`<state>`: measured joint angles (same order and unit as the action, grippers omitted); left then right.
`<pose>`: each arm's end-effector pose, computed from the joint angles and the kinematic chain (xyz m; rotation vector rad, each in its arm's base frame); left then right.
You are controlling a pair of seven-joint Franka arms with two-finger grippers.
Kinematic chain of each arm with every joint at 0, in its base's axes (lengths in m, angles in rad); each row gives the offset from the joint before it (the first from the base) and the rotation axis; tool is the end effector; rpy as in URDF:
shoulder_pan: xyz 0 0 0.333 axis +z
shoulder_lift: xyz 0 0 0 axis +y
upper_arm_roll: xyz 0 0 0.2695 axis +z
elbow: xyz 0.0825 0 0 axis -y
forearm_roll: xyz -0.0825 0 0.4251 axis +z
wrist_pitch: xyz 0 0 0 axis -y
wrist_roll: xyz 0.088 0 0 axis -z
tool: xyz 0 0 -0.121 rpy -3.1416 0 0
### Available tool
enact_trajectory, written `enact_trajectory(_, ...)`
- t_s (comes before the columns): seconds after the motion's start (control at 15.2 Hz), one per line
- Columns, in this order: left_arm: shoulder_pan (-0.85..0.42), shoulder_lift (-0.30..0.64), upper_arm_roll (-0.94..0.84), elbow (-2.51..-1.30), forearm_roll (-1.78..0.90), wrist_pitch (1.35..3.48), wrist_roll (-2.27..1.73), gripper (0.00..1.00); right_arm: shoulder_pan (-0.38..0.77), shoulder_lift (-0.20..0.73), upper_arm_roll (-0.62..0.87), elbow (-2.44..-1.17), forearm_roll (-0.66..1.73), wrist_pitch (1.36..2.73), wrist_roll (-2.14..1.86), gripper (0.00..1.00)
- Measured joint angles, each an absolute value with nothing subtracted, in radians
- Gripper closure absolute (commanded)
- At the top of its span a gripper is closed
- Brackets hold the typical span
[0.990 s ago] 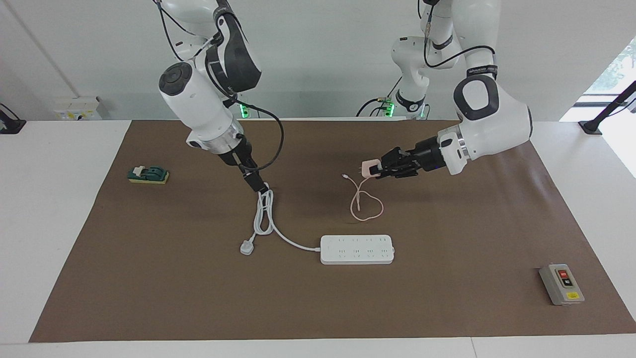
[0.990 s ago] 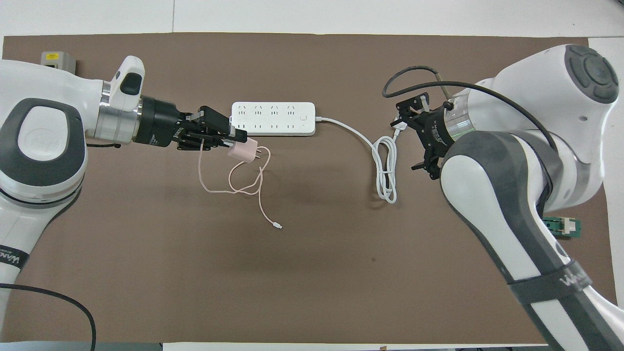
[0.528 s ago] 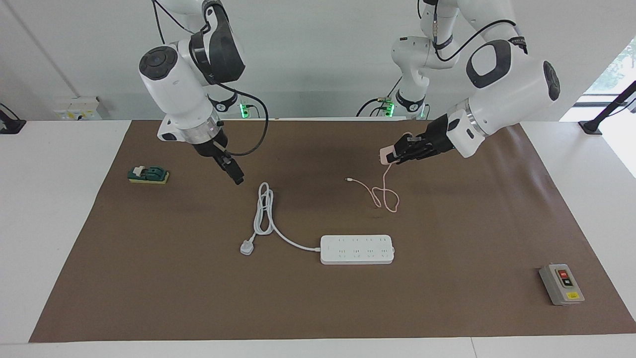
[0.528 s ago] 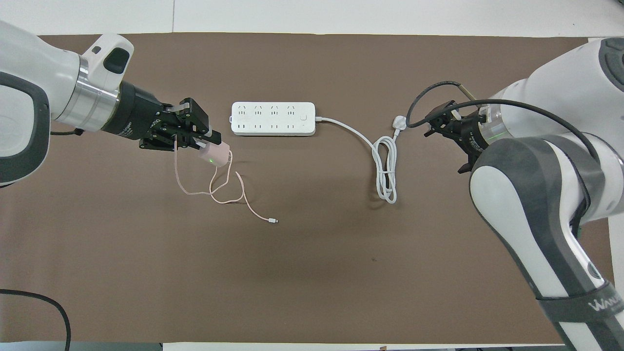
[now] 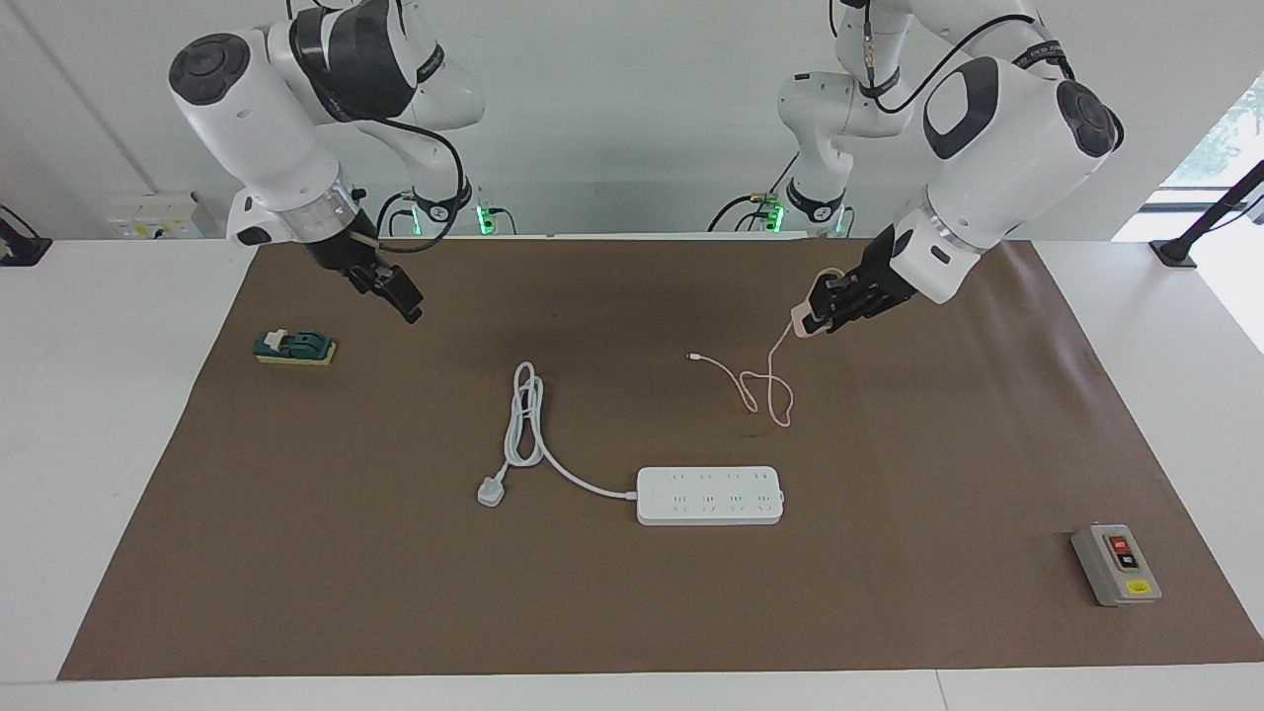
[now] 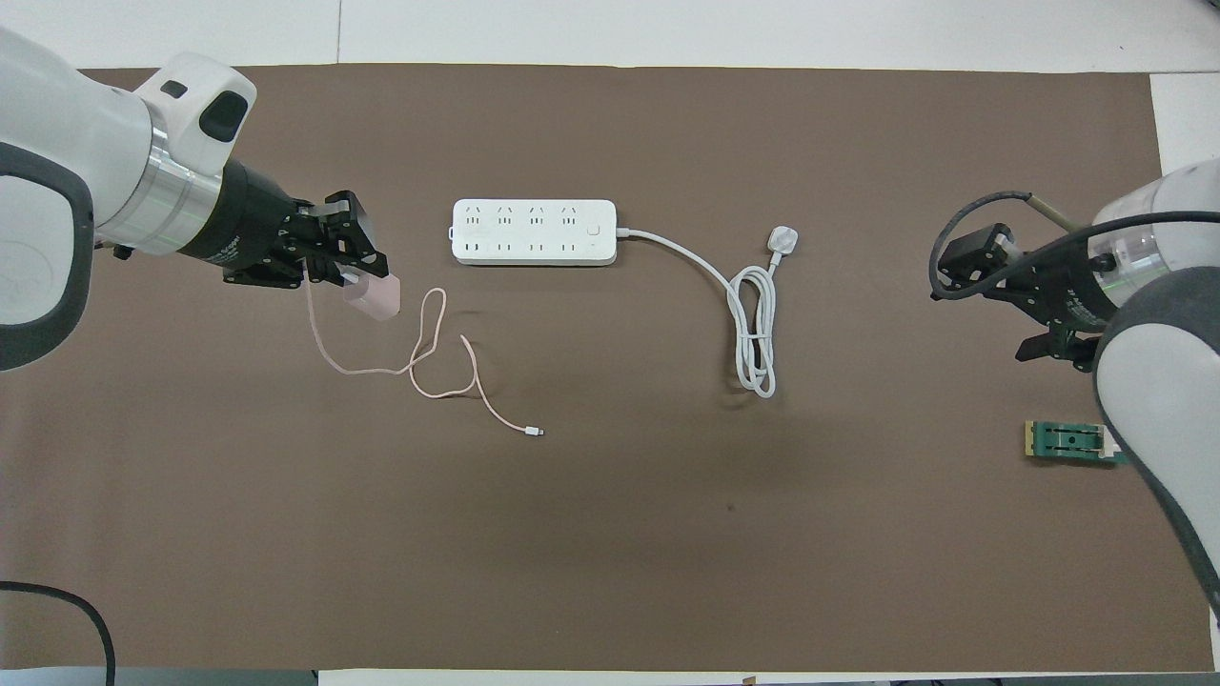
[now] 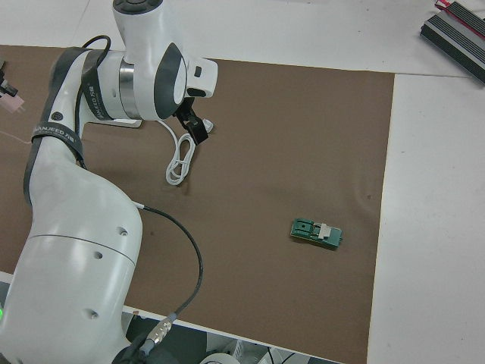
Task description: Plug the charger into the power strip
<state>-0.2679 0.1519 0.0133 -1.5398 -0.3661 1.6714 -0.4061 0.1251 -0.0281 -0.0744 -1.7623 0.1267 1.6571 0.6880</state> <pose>0.6099 -0.2004 0.5020 2.7865 0.2687 -0.1929 0.5849 0.0437 0.4904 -2.8841 0.9766 0.1801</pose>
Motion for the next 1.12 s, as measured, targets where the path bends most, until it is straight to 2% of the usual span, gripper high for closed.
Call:
enact_trajectory(0.53, -0.306, 0.15, 0.013, -1.515, -0.267, 1.647, -0.599, 1.0, 0.11, -0.081, -0.072, -1.762, 0.088, 1.632, 0.679, 0.0)
enact_trajectory(1.12, -0.322, 0.168, 0.01, -1.478, -0.218, 1.638, -0.795, 1.0, 0.11, -0.084, -0.074, -1.765, 0.088, 1.61, 0.679, 0.0)
